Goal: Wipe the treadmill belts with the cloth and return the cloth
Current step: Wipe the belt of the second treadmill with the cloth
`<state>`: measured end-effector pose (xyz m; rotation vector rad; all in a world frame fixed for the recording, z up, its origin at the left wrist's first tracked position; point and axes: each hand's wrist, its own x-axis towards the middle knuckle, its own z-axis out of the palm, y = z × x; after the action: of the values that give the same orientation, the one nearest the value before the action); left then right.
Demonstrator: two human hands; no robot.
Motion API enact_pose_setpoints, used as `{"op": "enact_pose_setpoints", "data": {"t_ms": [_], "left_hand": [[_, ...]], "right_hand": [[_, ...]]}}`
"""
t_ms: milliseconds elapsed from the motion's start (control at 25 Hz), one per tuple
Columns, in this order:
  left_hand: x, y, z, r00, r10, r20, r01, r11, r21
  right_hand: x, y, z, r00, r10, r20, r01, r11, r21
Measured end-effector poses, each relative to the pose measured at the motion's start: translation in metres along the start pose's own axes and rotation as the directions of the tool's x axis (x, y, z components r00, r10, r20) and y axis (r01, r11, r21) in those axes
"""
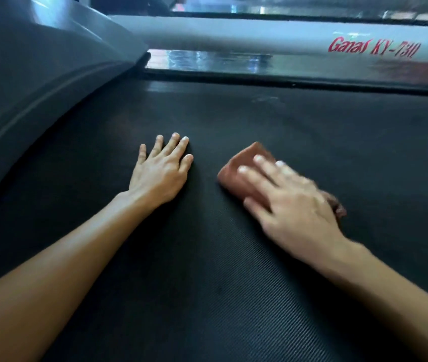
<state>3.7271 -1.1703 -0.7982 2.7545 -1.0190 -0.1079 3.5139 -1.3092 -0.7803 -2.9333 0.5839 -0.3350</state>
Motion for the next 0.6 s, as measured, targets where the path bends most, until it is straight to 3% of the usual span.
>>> {"op": "enact_pose_setpoints", "data": {"t_ms": [80, 160, 200, 280, 320, 360, 400, 440, 520, 560, 600], "left_hand": [[0.018, 0.005, 0.001, 1.0, 0.022, -0.009, -0.022, 1.0, -0.002], [0.035, 0.007, 0.002, 0.999, 0.024, -0.023, -0.025, 1.0, -0.009], [0.044, 0.009, 0.003, 1.0, 0.023, -0.021, -0.023, 1.0, -0.006], [0.058, 0.012, 0.004, 1.0, 0.02, -0.008, -0.02, 1.0, 0.002], [0.064, 0.012, 0.006, 1.0, 0.019, -0.011, -0.019, 1.0, 0.001], [0.071, 0.011, 0.006, 1.0, 0.014, -0.019, -0.014, 1.0, -0.002], [0.076, 0.01, 0.007, 1.0, 0.01, -0.027, -0.01, 1.0, -0.008], [0.08, 0.01, 0.007, 0.999, 0.008, -0.038, -0.009, 1.0, -0.018], [0.083, 0.008, 0.01, 0.998, 0.014, -0.06, -0.015, 1.0, -0.022], [0.083, 0.007, 0.011, 0.998, 0.019, -0.067, -0.02, 1.0, -0.021], [0.081, 0.007, 0.011, 0.997, 0.02, -0.07, -0.022, 0.999, -0.024]], "right_hand": [[-0.043, -0.016, -0.002, 0.949, -0.313, 0.029, 0.311, 0.949, 0.043], [-0.045, 0.002, -0.005, 0.883, -0.465, 0.06, 0.461, 0.885, 0.068], [-0.024, 0.019, -0.004, 0.902, -0.429, 0.036, 0.428, 0.903, 0.038], [0.046, 0.048, -0.002, 0.998, -0.062, 0.012, 0.062, 0.998, 0.015], [0.079, 0.057, -0.001, 0.993, 0.117, 0.032, -0.118, 0.993, 0.009], [0.101, 0.057, 0.004, 0.978, 0.204, 0.041, -0.204, 0.979, 0.004], [0.112, 0.054, 0.013, 0.979, 0.203, 0.036, -0.202, 0.979, -0.017], [0.109, 0.047, 0.017, 0.994, 0.106, 0.029, -0.105, 0.994, -0.025], [0.074, 0.03, 0.017, 0.979, -0.202, 0.03, 0.202, 0.979, 0.007], [0.059, 0.031, 0.014, 0.958, -0.284, 0.024, 0.284, 0.958, 0.03], [0.057, 0.041, 0.011, 0.96, -0.28, 0.023, 0.279, 0.959, 0.037]]}}
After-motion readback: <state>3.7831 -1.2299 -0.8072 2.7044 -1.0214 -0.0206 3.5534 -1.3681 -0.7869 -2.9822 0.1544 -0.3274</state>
